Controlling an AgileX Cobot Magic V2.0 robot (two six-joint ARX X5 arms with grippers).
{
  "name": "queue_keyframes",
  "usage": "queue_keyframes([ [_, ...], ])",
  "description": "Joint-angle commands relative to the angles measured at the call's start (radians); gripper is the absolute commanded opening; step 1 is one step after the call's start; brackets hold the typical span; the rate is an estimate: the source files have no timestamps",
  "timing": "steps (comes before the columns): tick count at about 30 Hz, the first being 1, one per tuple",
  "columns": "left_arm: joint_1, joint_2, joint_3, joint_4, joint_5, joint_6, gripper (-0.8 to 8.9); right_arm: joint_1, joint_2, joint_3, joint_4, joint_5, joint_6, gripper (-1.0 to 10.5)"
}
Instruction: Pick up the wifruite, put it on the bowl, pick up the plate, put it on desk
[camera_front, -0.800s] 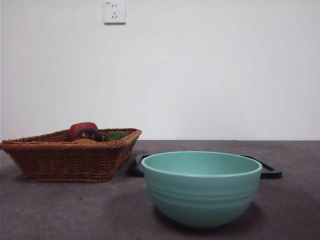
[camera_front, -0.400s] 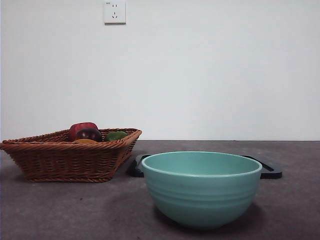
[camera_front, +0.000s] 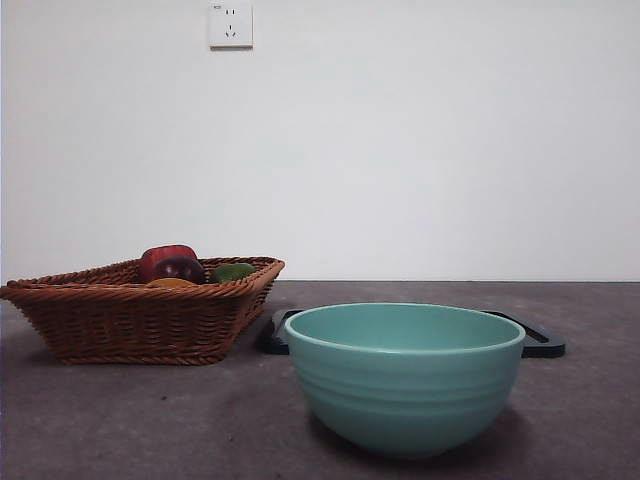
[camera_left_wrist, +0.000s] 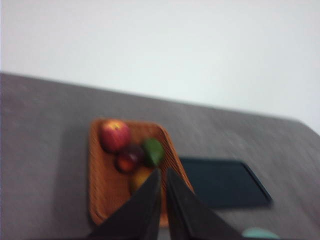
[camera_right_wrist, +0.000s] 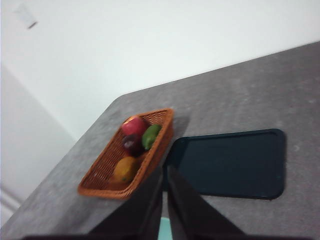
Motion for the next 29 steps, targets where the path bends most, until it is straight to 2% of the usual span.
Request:
queue_keyframes([
  [1,0.0,0.059,0.06,-0.054,0.059,0.05,0.17,0.023,0.029,0.058,-0.042,-0.003,-0.071,0.1],
  [4,-0.001,0.121,0.1,-0.103,0.122,0.058,0.17,0.036,0.061,0.112,-0.098,-0.016,-0.157,0.1],
  [6,-0.007,0.151,0.117,-0.123,0.167,0.059,0.17,0.038,0.085,0.146,-0.126,-0.06,-0.217,0.1],
  [10,-0.048,0.18,0.126,-0.127,0.251,0.064,0.17,0.039,0.132,0.203,-0.187,-0.118,-0.273,0.1],
  [16,-0.185,0.211,0.126,-0.121,0.253,0.089,0.17,0.039,0.179,0.223,-0.277,-0.124,-0.287,0.1],
  [21,-0.291,0.222,0.126,-0.121,0.252,0.122,0.17,0.039,0.188,0.223,-0.294,-0.173,-0.288,0.1],
  [29,-0.306,0.222,0.126,-0.121,0.252,0.138,0.19,0.039,0.19,0.223,-0.293,-0.192,-0.287,0.1],
])
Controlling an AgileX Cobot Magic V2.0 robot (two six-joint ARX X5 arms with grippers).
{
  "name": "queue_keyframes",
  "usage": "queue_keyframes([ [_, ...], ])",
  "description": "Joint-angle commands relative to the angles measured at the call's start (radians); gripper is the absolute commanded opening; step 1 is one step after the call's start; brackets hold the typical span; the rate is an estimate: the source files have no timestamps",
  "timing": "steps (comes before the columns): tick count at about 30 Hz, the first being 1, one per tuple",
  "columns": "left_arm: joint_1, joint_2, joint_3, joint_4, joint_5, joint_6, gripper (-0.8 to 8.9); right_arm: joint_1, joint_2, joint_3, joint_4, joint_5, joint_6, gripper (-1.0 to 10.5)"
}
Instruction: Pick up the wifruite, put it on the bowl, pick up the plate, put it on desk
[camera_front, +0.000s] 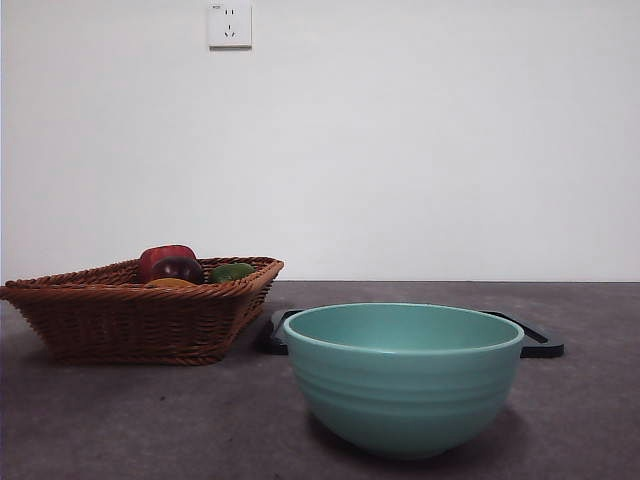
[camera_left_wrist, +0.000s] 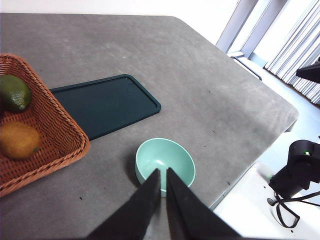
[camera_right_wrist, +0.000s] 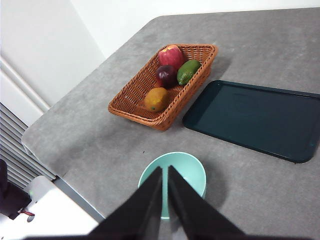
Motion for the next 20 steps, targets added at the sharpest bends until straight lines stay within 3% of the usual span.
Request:
queue_keyframes([
  [1,-0.004,0.003,0.018,0.006,0.0,0.038,0.23,0.004,0.007,0.01,0.007,0.0,-0.012,0.1],
  [3,-0.004,0.003,0.018,0.005,0.0,0.036,0.49,0.004,0.007,0.01,0.005,0.003,-0.011,0.1],
  [5,-0.004,0.003,0.018,0.005,0.0,0.033,1.35,0.005,0.007,0.01,0.002,0.003,-0.011,0.8],
  [10,-0.004,0.003,0.018,0.004,0.0,0.016,5.36,0.004,0.007,0.01,0.003,0.006,-0.011,5.8],
  [12,-0.004,0.003,0.018,0.004,0.001,-0.01,6.31,0.004,0.007,0.01,0.003,0.012,-0.011,6.7],
  [20,-0.004,0.003,0.018,0.007,0.0,-0.069,6.55,0.004,0.007,0.01,0.011,0.01,-0.011,6.8],
])
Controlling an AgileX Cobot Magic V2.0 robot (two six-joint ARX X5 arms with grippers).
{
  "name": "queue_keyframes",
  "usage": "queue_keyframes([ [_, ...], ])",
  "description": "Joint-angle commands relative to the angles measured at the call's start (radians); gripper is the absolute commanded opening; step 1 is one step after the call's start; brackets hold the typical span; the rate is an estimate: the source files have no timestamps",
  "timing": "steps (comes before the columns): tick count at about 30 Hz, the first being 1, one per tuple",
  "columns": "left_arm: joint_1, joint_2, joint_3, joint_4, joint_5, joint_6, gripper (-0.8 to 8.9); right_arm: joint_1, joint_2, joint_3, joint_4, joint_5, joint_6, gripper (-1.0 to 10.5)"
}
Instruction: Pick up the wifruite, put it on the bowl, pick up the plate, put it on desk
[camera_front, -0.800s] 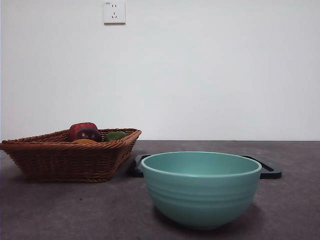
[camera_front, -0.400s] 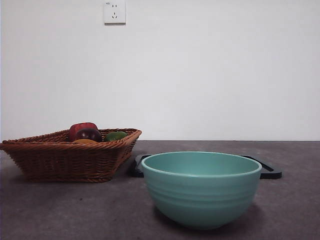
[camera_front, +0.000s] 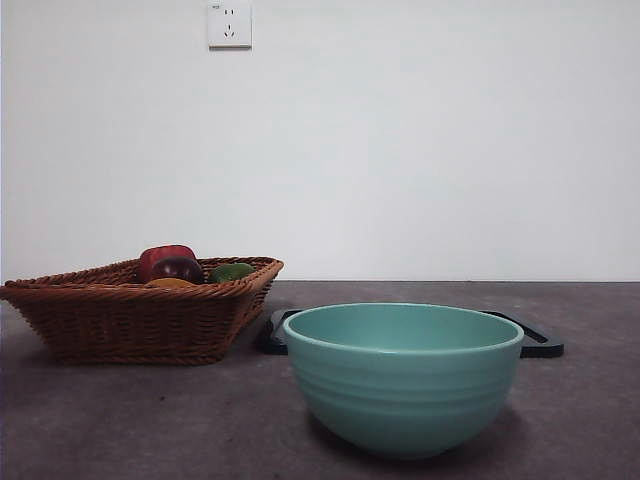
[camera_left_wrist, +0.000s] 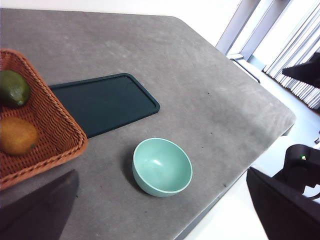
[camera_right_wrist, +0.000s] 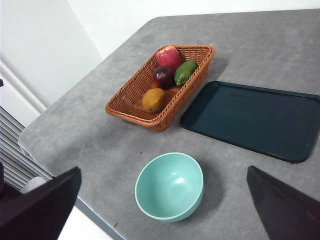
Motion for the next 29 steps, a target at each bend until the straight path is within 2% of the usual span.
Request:
queue_keyframes([
  [1,-0.004,0.006,0.018,0.007,-0.001,-0.034,6.53,0.004,0.007,0.01,0.01,0.0,-0.009,6.8],
  [5,-0.004,0.045,0.019,-0.007,-0.029,-0.09,6.53,0.004,0.007,0.01,0.011,0.0,-0.009,6.8],
  [13,-0.004,0.248,0.019,-0.037,-0.129,-0.078,6.53,0.004,0.007,0.01,0.022,0.0,-0.008,6.8],
  [19,-0.004,0.483,0.045,-0.022,-0.219,-0.068,6.53,0.004,0.007,0.01,0.037,0.0,-0.009,6.8],
  [24,-0.004,0.709,0.135,-0.003,-0.229,-0.051,6.53,0.004,0.007,0.01,0.038,0.001,-0.009,6.8],
  [29,-0.005,0.918,0.288,-0.022,-0.352,-0.025,6.53,0.004,0.007,0.01,0.038,0.0,-0.009,6.8],
])
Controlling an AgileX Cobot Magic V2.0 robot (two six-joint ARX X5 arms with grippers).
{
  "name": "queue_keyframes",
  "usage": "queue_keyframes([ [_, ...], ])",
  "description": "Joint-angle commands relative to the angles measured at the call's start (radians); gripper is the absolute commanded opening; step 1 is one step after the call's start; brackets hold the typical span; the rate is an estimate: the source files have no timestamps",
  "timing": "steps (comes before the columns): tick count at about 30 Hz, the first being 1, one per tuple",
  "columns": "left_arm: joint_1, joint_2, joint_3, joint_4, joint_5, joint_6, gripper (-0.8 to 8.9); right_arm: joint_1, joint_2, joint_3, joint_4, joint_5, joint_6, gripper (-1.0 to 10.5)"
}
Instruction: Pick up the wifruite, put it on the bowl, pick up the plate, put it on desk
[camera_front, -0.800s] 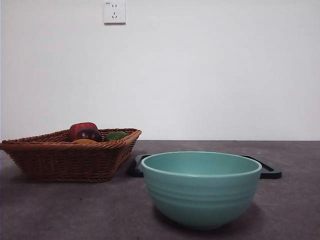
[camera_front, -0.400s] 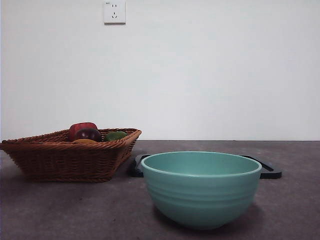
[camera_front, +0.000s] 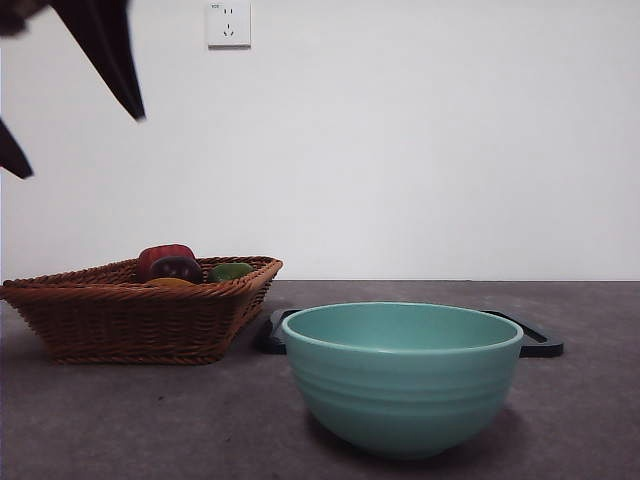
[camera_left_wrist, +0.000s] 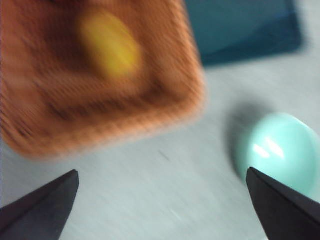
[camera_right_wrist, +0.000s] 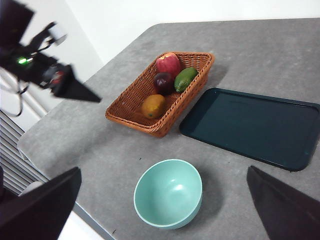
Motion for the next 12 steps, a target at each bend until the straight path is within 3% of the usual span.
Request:
queue_keyframes([
  [1,-0.004,0.129,0.116,-0.013,-0.064,0.029,6.53,0.004,0.007,0.01,0.012,0.0,-0.009,6.8],
  [12,-0.008,0.45,0.369,-0.016,-0.159,0.023,6.53,0.004,0.007,0.01,0.012,0.0,-0.009,6.8],
])
